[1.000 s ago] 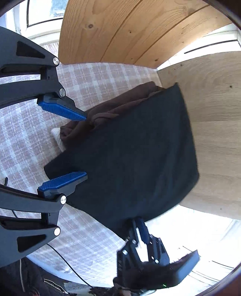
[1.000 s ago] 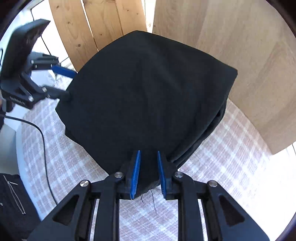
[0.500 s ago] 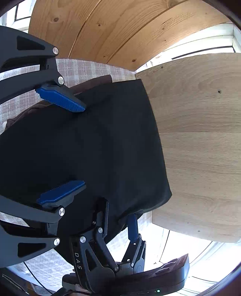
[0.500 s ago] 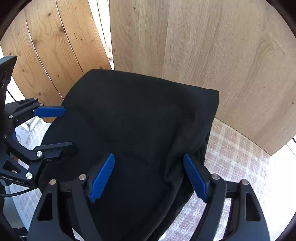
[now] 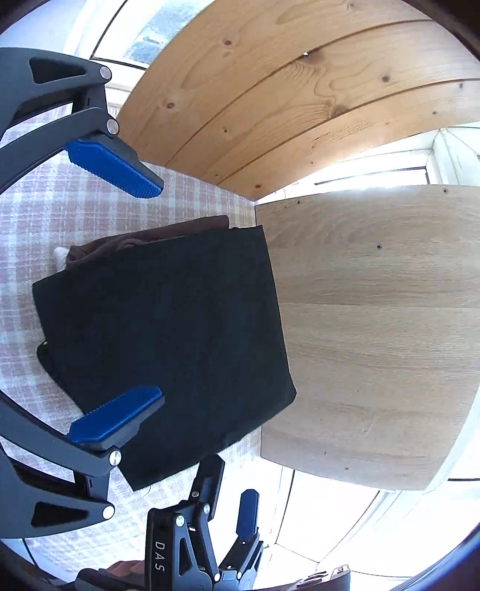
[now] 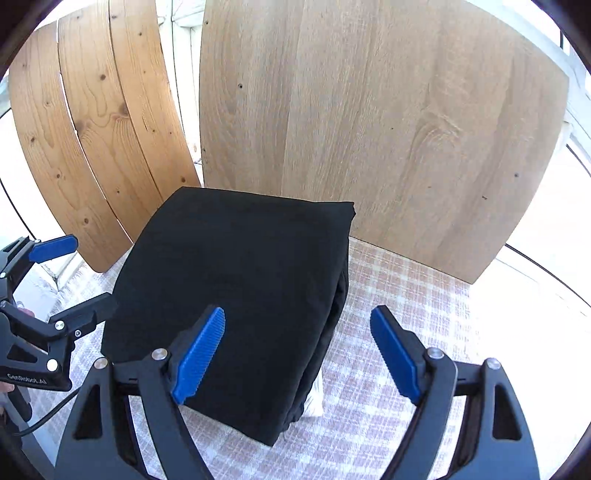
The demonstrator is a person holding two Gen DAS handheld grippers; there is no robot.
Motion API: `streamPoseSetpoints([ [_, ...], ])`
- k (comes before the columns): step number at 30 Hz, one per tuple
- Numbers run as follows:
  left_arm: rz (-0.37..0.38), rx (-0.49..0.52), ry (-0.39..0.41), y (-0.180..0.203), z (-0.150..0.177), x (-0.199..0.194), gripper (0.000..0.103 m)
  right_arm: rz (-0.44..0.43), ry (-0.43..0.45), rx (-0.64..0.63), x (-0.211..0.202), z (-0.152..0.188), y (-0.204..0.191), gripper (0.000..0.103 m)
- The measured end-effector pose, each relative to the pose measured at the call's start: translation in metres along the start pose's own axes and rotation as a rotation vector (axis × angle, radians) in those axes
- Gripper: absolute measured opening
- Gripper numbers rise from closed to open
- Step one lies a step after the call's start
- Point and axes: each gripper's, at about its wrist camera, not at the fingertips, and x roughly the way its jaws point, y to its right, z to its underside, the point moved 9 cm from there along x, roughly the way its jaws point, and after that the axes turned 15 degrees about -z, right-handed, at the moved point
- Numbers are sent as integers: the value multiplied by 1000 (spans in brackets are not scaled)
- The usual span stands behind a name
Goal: Fold clothes
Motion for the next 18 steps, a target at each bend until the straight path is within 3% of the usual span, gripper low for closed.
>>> streamPoseSetpoints([
  [9,9,-40,52,21,31,-97,102,40,53,43,-68,66,-20,82],
  [18,73,-147,-46,34,93,-151,102,25,70,35,-102,119,-37,82],
])
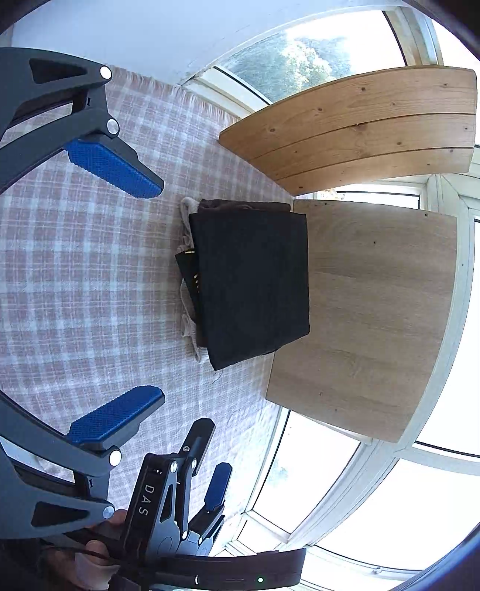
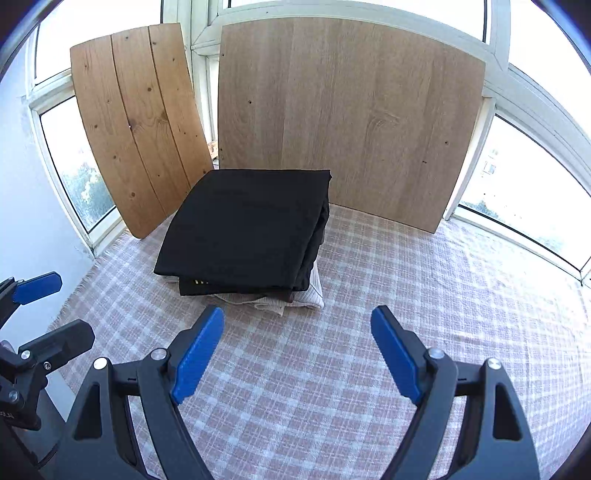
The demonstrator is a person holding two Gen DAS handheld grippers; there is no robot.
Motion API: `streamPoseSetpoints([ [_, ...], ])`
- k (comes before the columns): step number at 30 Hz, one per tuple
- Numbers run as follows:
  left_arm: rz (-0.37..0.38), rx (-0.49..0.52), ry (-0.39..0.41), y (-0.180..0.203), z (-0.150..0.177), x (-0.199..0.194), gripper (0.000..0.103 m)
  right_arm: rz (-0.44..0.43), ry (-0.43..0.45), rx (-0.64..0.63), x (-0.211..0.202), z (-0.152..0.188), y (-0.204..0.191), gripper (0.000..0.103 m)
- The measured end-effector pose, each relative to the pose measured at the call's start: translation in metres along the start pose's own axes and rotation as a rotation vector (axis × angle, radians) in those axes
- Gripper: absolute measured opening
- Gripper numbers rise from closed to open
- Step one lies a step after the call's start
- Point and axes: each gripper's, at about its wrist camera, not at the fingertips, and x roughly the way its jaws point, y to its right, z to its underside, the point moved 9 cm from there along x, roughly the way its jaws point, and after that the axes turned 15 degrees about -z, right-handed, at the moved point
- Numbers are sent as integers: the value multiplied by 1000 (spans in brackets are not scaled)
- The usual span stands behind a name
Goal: Fold clothes
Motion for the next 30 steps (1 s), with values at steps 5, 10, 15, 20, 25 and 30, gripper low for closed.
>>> streamPoseSetpoints([
  [5,-53,-2,-14,9,26,-22,102,-15,4,-12,-12,15,-6,82],
  [10,-48,-20,-19,18,39,-39,102,-40,9,-28,-24,25,-13,82],
  [15,-158,30,24,27,42,-53,102,-39,4,-57,-37,34,-15,82],
  [20,-149,30,21,38,43,-59,102,-32,7,-57,-50,40,-8,82],
  [25,-143,8,15,44,46,-60,102,-11,4,-42,-59,45,4,82],
  [30,-147,0,11,49,48,-62,102,-22,-11,-46,-60,50,7,82],
])
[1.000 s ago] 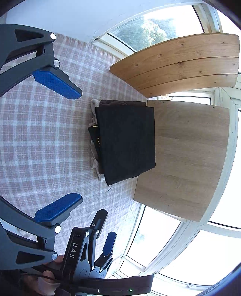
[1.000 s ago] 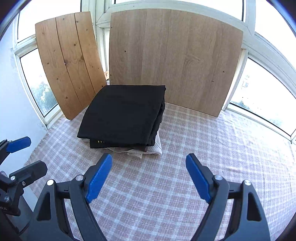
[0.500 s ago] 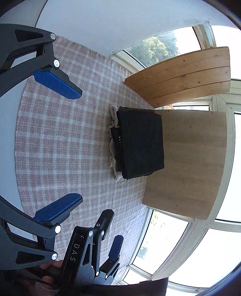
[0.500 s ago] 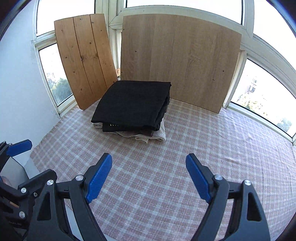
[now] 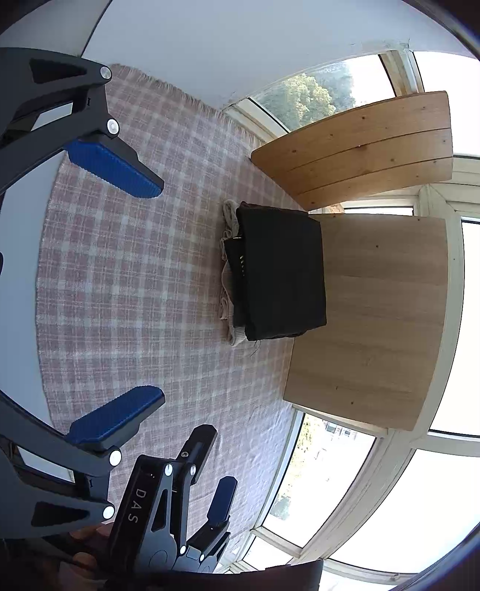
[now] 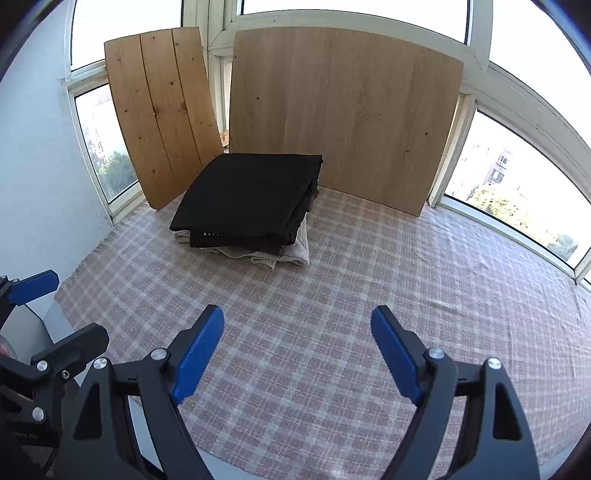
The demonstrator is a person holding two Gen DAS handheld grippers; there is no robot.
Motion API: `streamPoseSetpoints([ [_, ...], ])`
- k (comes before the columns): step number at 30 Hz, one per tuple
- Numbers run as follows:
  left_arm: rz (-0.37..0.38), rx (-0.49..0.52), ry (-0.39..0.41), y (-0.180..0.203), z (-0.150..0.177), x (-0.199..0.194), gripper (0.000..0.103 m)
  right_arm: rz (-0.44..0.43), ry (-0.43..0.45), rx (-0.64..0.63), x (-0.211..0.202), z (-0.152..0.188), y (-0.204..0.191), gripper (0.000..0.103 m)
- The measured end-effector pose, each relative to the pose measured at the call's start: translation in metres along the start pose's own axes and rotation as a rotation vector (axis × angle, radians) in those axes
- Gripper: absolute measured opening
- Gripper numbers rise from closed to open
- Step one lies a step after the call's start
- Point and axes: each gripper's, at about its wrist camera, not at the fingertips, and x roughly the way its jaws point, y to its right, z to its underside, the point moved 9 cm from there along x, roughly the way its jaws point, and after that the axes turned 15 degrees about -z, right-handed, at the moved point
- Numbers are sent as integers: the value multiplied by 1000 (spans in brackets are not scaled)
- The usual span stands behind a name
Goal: Fold clothes
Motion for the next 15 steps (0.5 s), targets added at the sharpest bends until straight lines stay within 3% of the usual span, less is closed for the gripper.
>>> streamPoseSetpoints([
  [4,33,-4,-12,6,0,-1,102,-7,-5,-6,0,1,1,82],
  [15,35,-6,-18,9,-3,1,102,0,-20,-1,5,3,6,82],
])
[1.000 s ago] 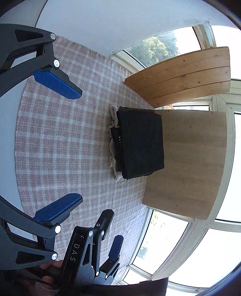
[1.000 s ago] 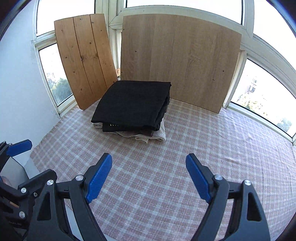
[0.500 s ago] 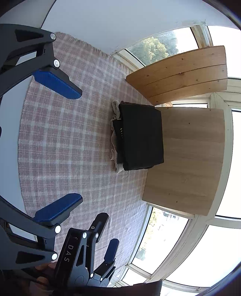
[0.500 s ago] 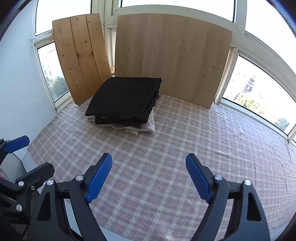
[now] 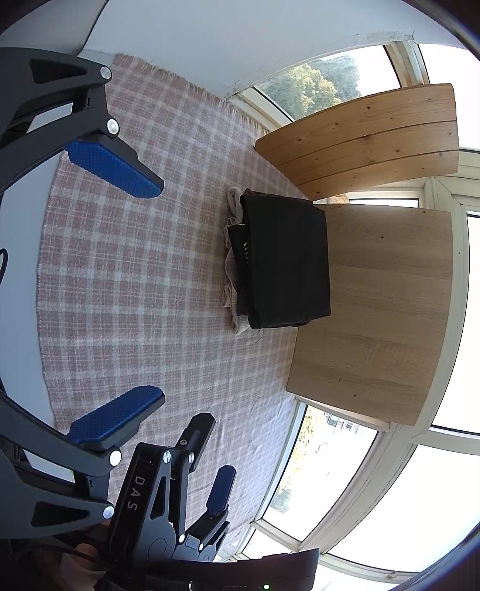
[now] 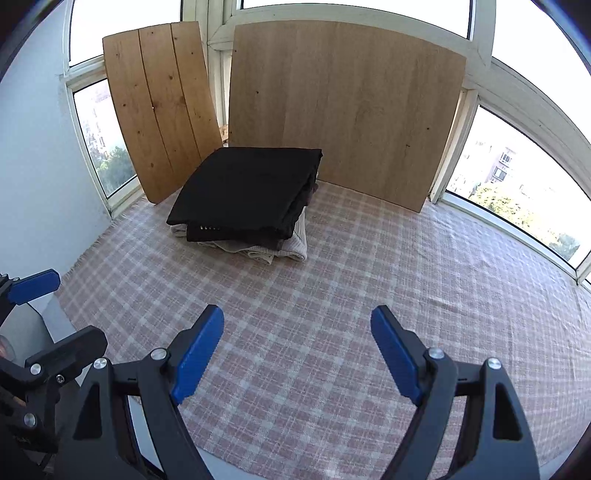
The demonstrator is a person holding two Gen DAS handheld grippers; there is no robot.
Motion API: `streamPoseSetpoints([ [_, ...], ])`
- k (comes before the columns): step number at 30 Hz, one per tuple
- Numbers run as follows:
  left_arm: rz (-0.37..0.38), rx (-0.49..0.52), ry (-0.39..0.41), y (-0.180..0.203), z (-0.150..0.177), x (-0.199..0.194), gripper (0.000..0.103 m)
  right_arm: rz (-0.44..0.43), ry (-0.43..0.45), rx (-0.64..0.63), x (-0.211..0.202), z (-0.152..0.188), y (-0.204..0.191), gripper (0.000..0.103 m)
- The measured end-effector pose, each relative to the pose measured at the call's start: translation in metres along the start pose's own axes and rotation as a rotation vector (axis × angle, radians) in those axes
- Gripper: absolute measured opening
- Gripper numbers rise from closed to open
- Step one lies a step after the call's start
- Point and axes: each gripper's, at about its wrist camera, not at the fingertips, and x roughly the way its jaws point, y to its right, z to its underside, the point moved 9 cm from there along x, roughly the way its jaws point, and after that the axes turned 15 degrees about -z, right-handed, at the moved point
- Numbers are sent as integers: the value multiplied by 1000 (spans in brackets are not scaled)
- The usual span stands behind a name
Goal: Fold clothes
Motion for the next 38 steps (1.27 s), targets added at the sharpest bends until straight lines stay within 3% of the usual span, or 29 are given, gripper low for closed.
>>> streamPoseSetpoints([
  [13,30,54,-1,12,-1,2,102,16,-1,19,0,2,7,82],
  [38,41,68,36,13,-8,-2,102,23,-16,10,5,2,7,82],
])
